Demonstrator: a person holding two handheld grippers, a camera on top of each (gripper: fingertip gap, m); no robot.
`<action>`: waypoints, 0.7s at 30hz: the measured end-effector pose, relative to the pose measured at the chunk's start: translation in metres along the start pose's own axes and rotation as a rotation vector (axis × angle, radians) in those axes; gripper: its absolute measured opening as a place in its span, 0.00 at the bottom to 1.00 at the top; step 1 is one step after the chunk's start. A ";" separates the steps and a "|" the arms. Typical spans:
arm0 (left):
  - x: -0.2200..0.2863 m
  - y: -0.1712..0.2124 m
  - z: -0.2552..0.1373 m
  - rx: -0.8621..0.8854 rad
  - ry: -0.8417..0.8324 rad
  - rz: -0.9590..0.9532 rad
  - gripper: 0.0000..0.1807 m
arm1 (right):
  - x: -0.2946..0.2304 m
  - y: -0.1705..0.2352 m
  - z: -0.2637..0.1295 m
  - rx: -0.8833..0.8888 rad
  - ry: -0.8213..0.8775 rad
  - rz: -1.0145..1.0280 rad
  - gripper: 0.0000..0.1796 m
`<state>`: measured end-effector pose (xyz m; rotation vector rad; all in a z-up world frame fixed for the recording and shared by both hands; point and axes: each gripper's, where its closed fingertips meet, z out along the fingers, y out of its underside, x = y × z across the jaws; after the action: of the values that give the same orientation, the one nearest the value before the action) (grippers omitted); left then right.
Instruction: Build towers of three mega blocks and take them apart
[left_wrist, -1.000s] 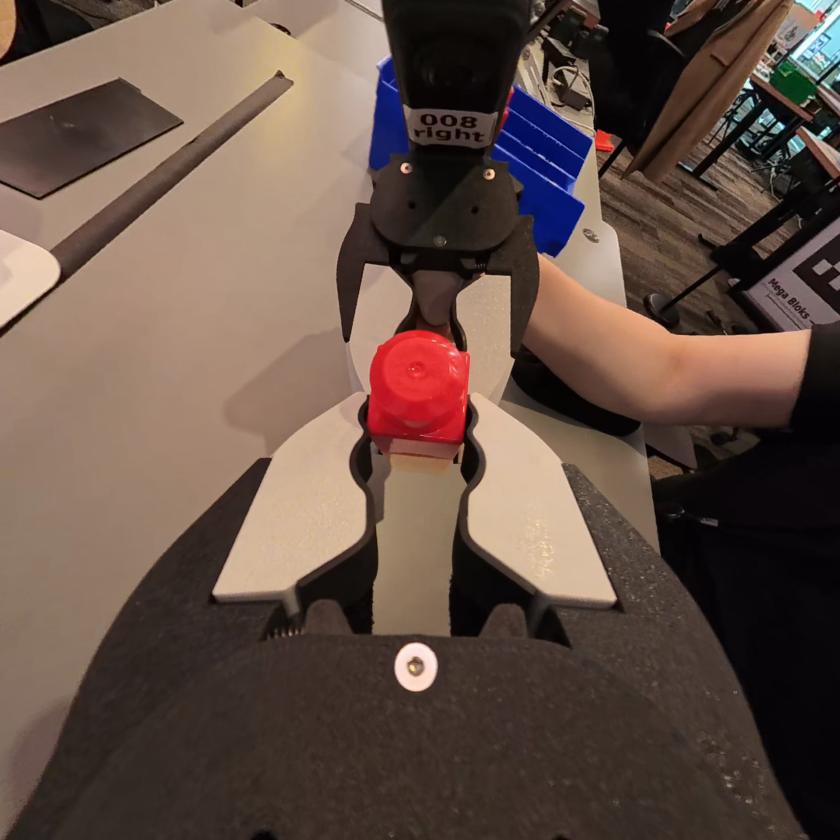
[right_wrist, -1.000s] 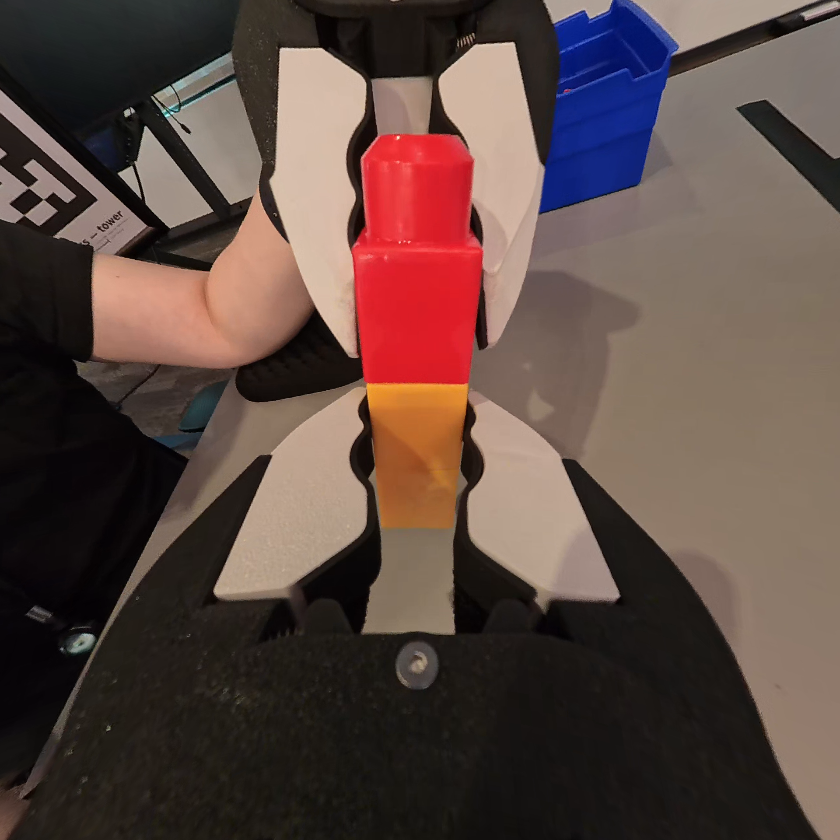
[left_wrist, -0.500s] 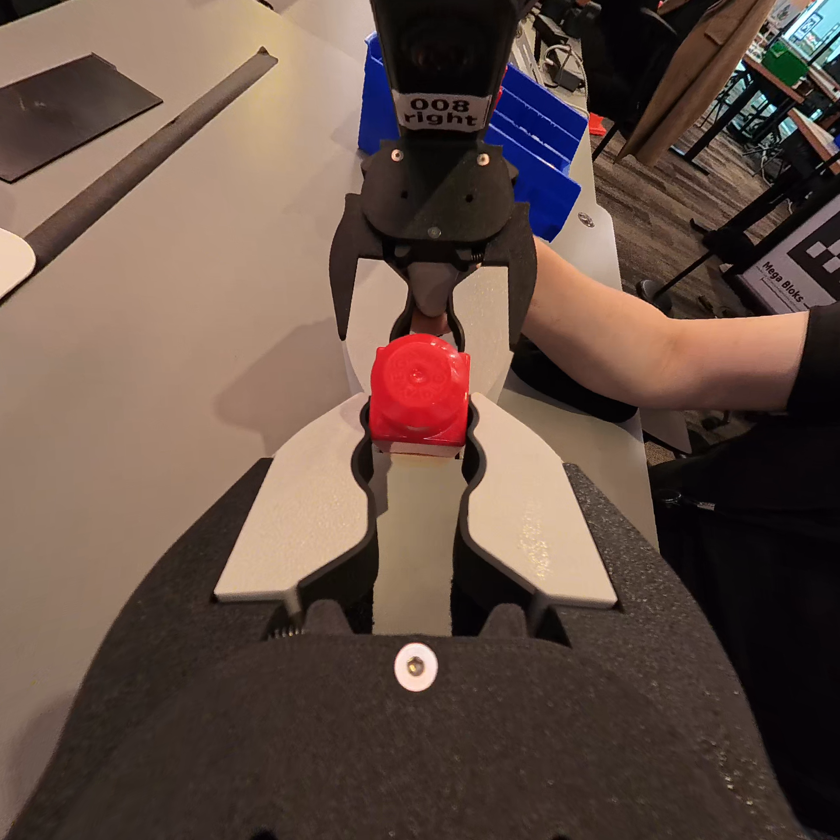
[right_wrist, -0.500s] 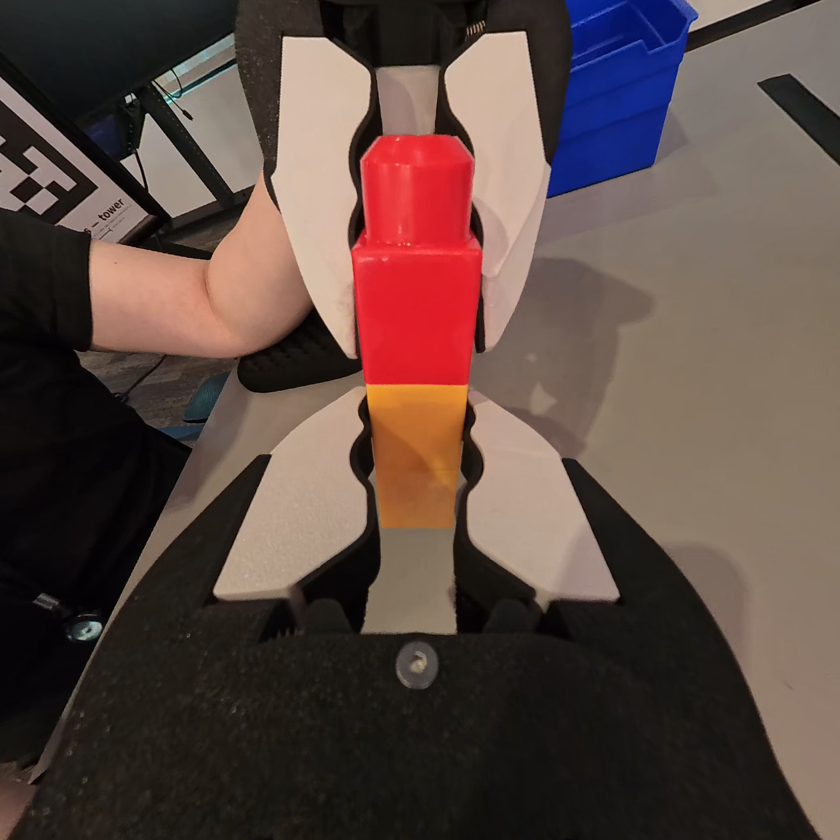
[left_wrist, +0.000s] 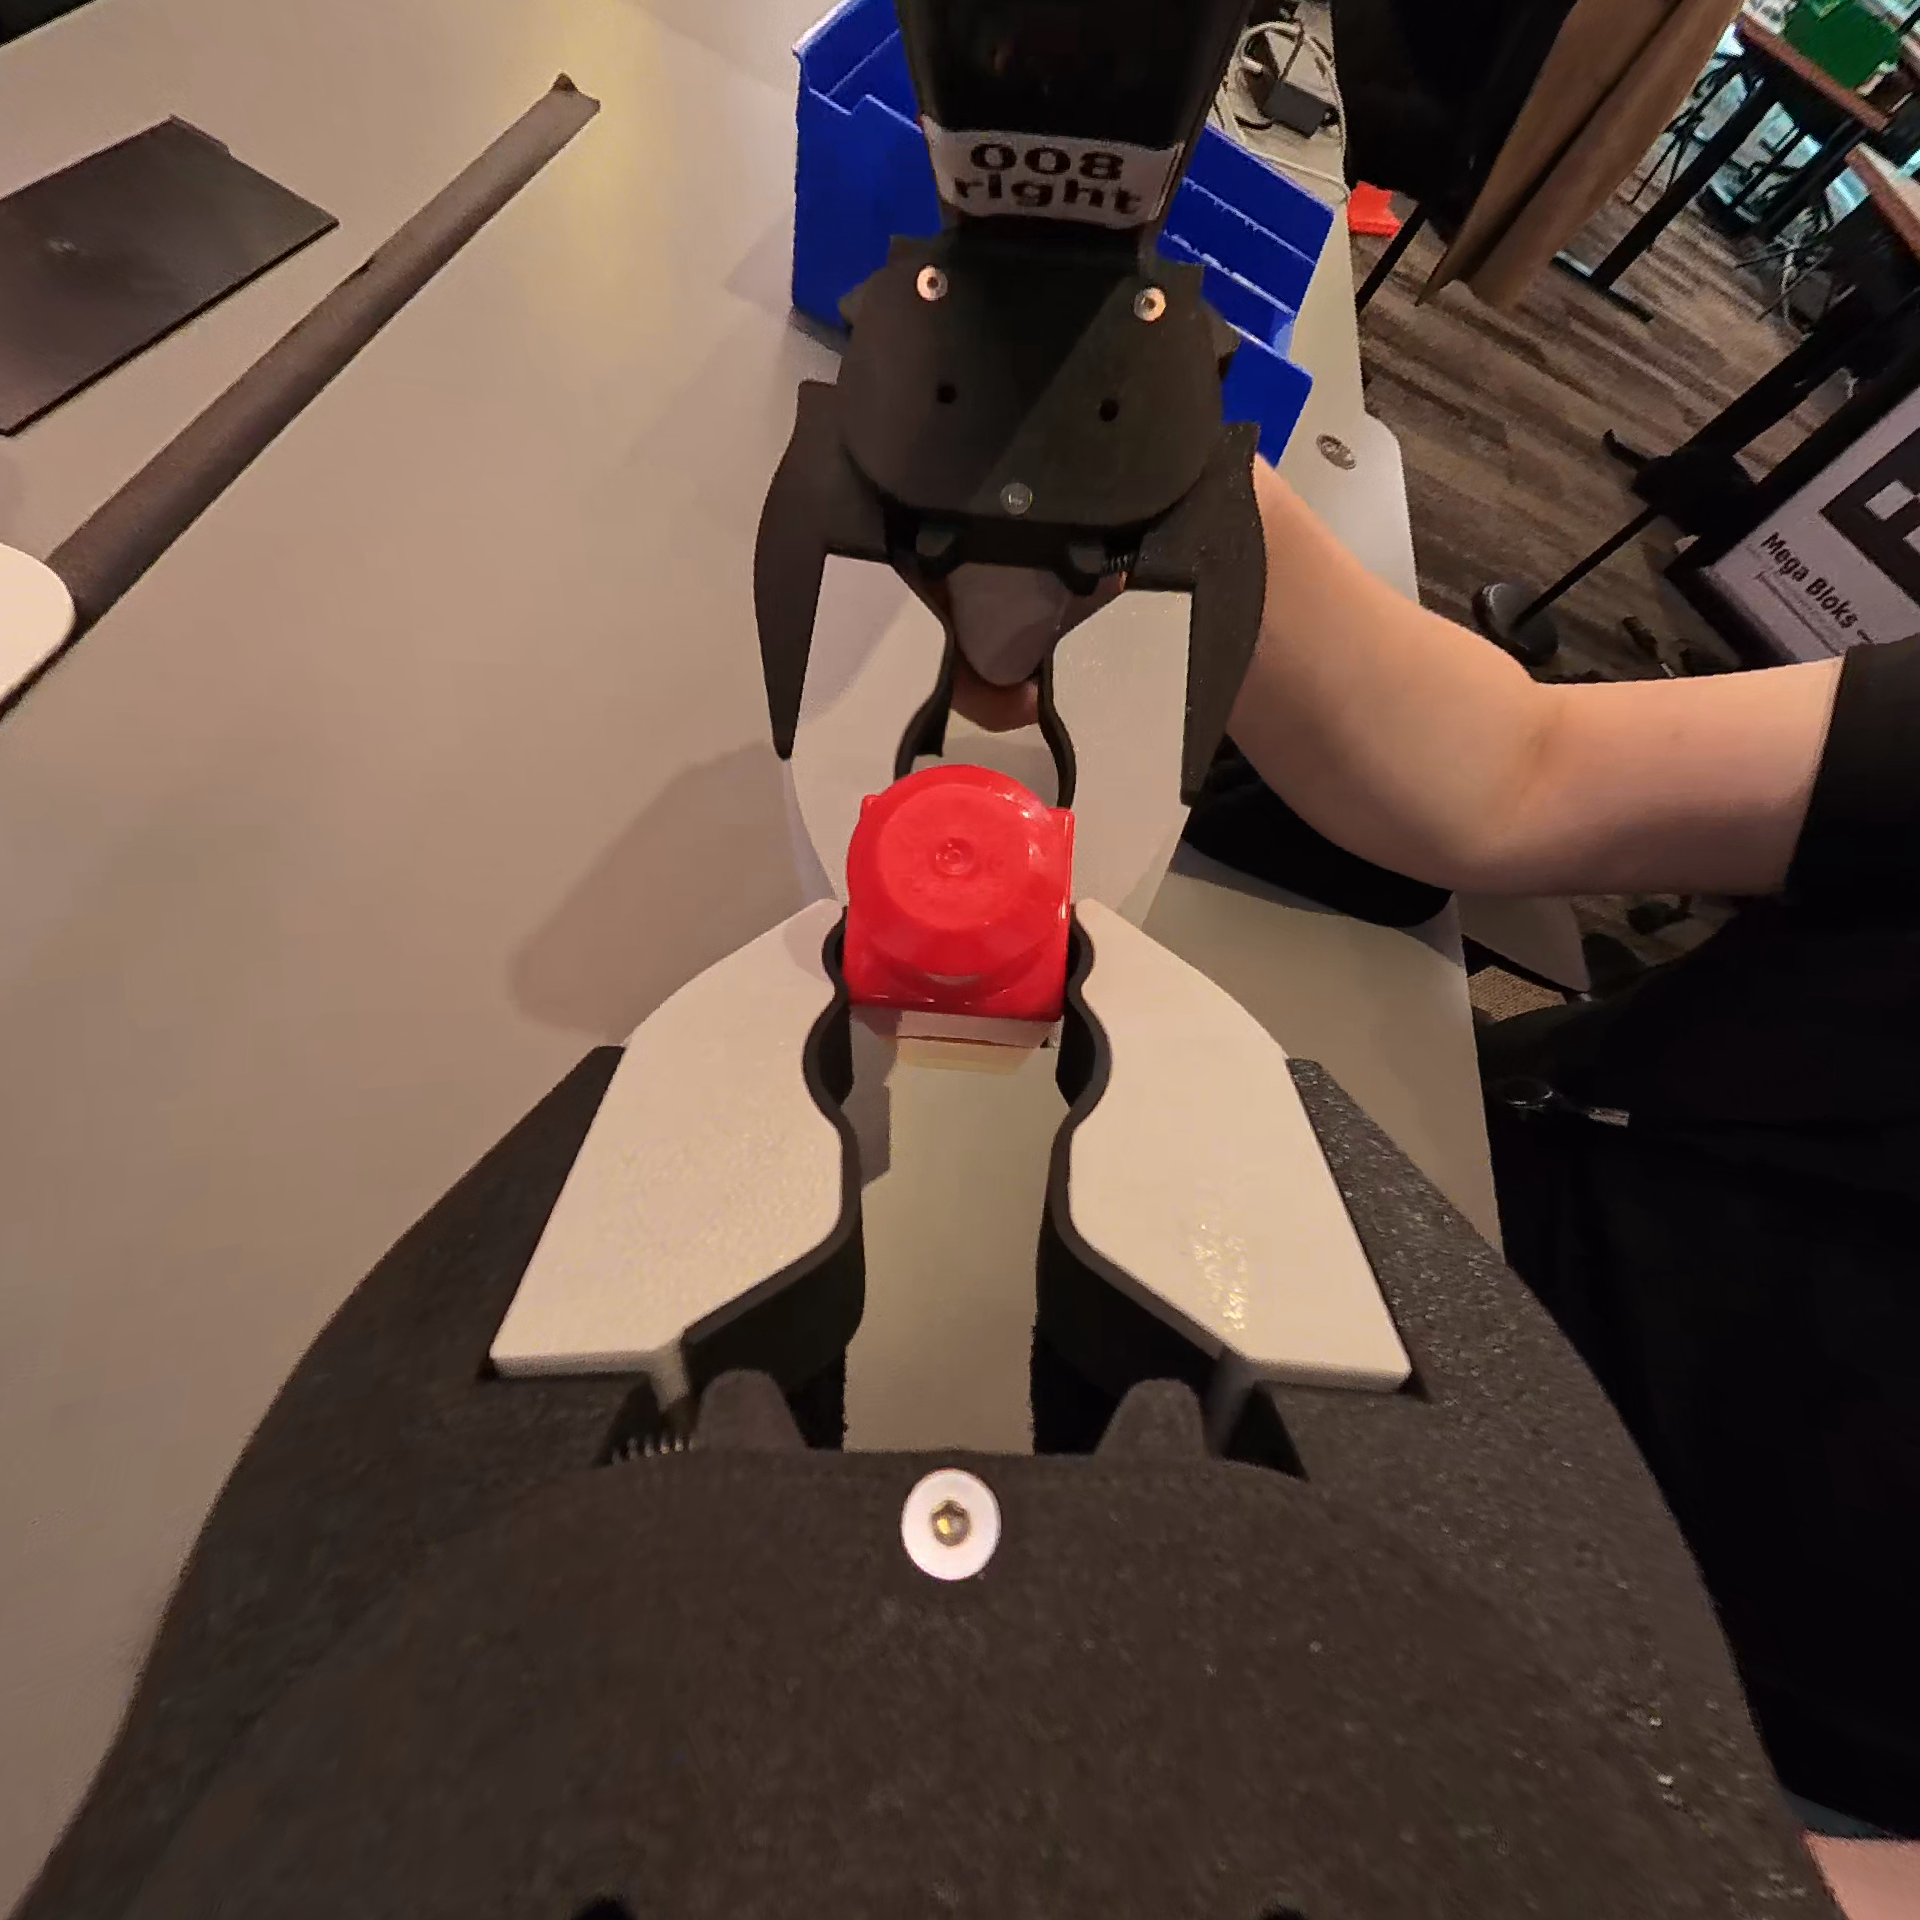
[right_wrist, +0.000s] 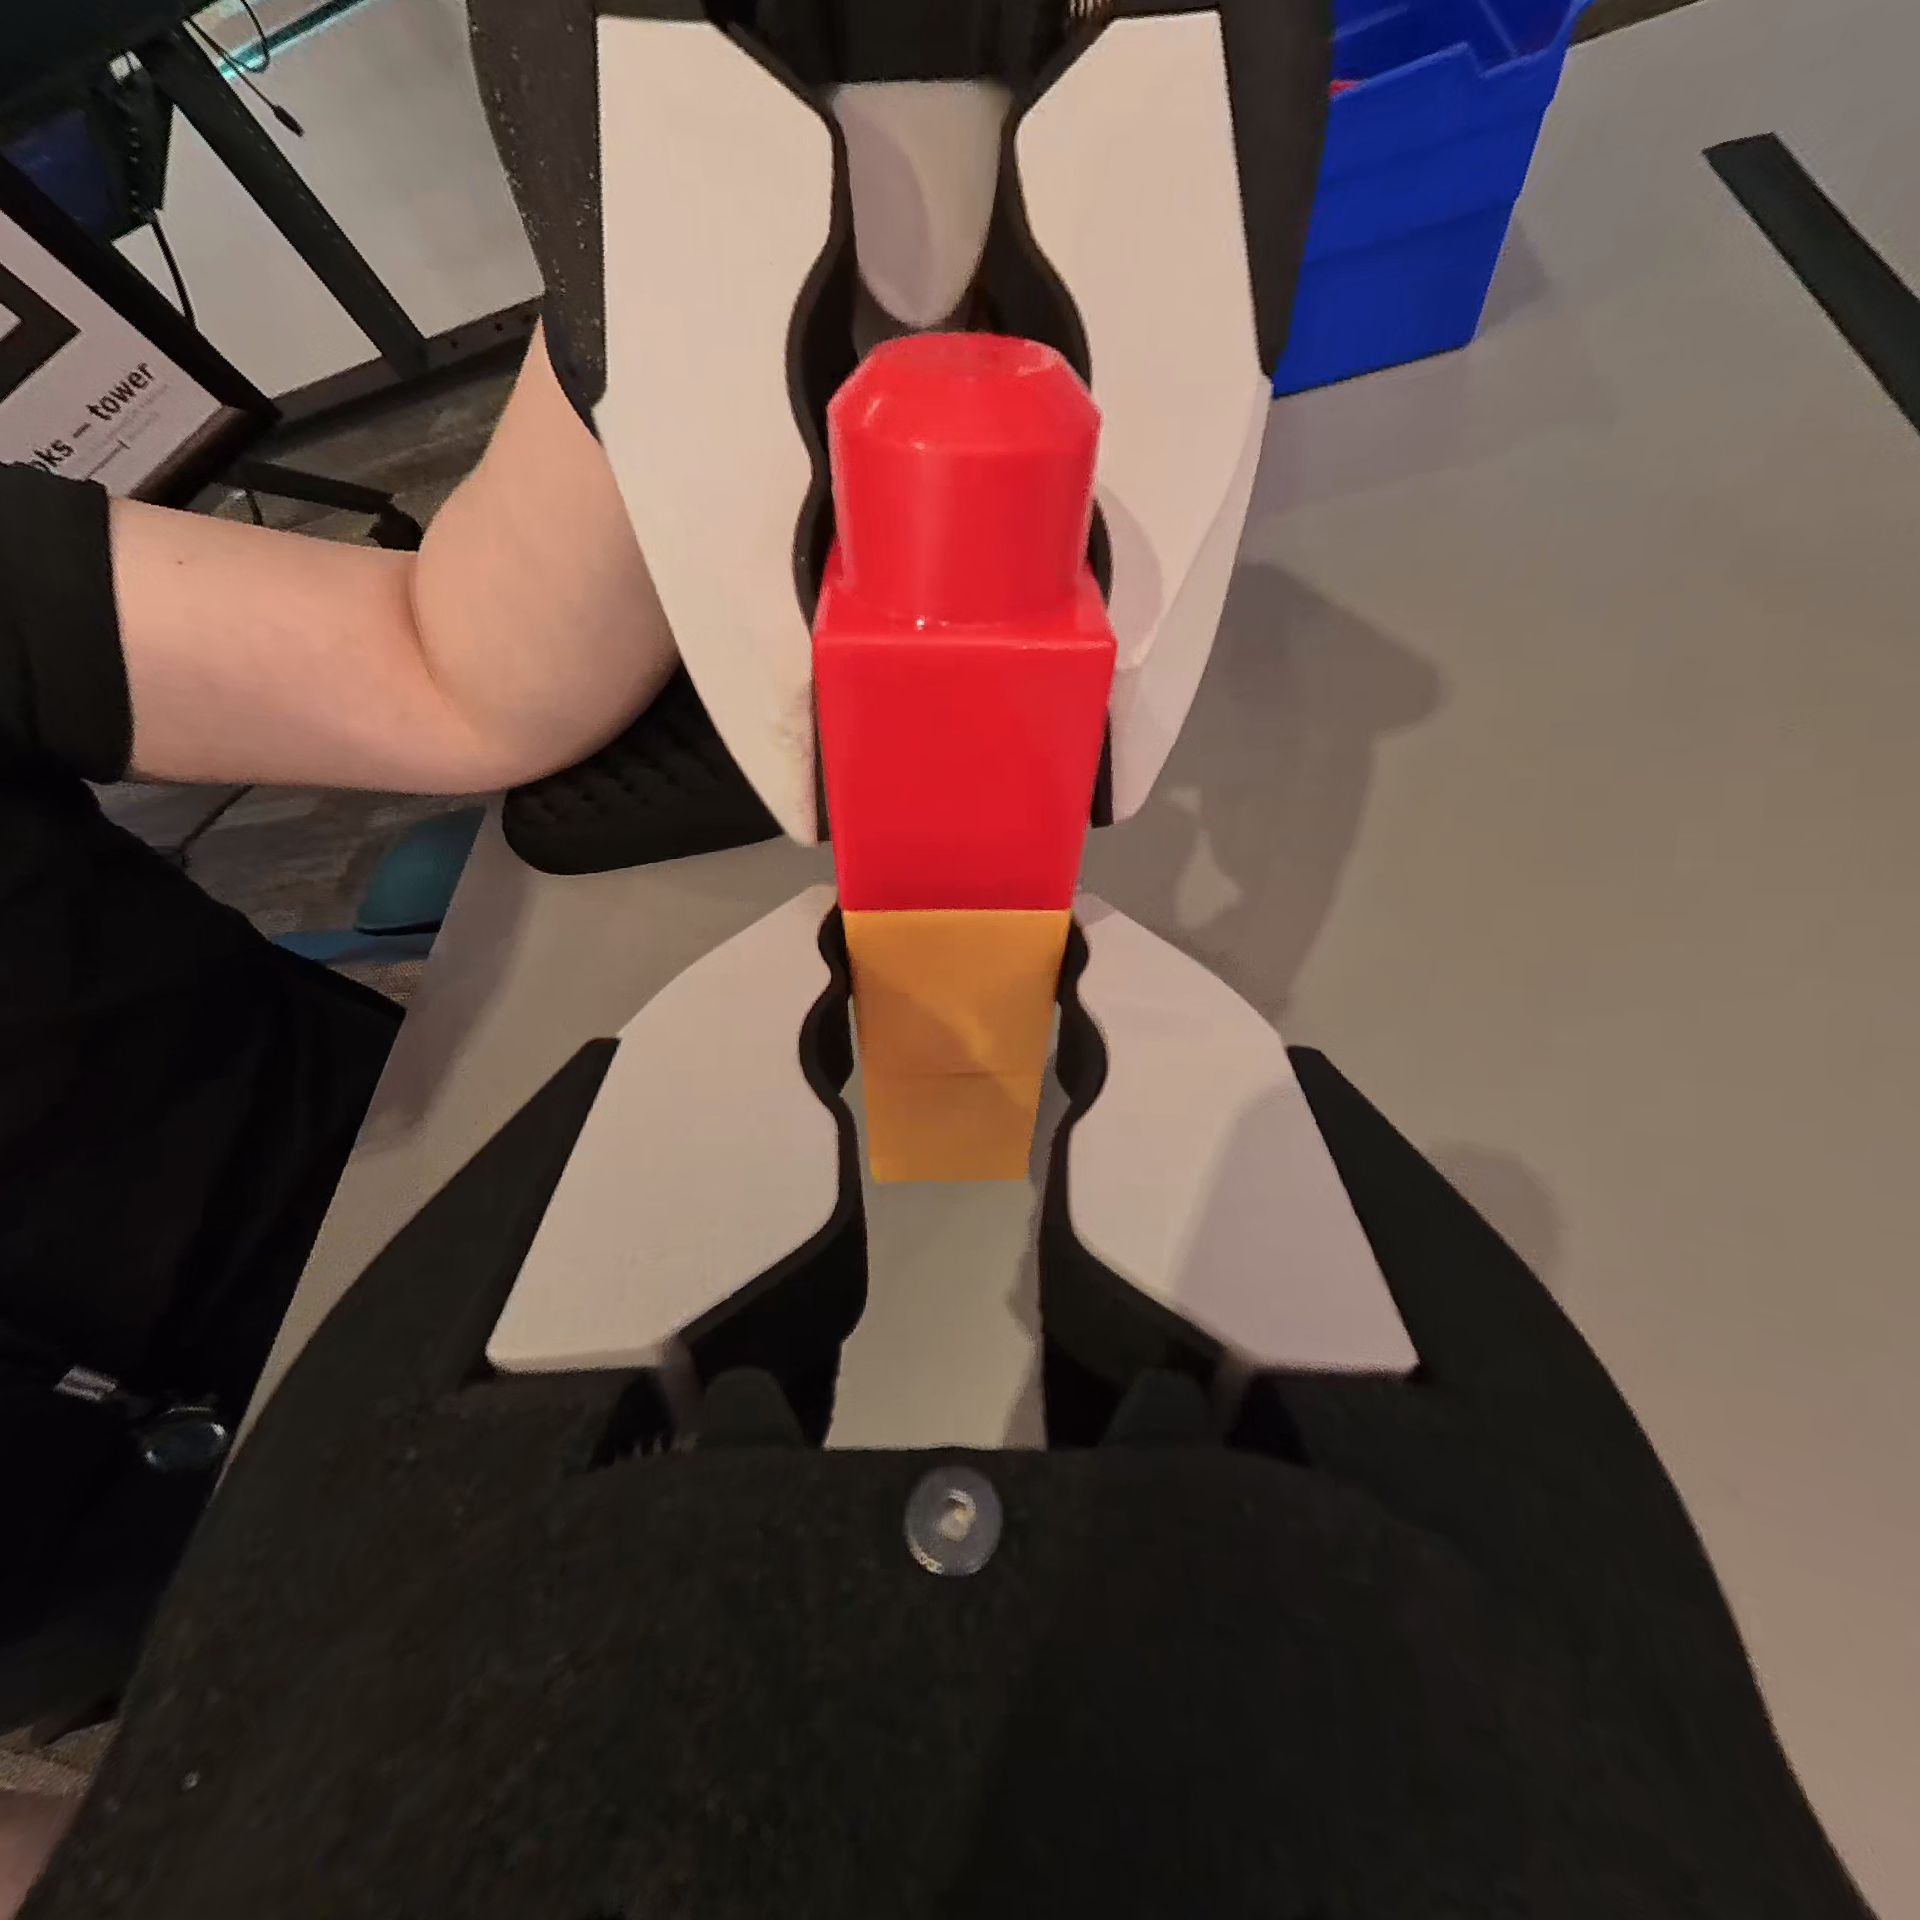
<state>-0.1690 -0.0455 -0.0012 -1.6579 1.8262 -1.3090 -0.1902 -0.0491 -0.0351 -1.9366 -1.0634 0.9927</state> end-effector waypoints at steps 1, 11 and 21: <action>0.000 -0.001 0.000 0.004 -0.002 0.010 0.20 | 0.001 0.000 0.000 0.000 0.007 -0.010 0.20; 0.000 -0.019 -0.013 0.162 -0.019 0.065 0.34 | 0.010 -0.041 -0.066 0.403 0.012 0.011 0.20; 0.003 -0.034 0.036 0.220 0.012 0.070 0.23 | 0.007 -0.055 -0.081 0.488 0.049 -0.038 0.20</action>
<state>-0.1220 -0.0589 0.0082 -1.4618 1.6632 -1.4348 -0.1370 -0.0377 0.0459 -1.5274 -0.7401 1.0617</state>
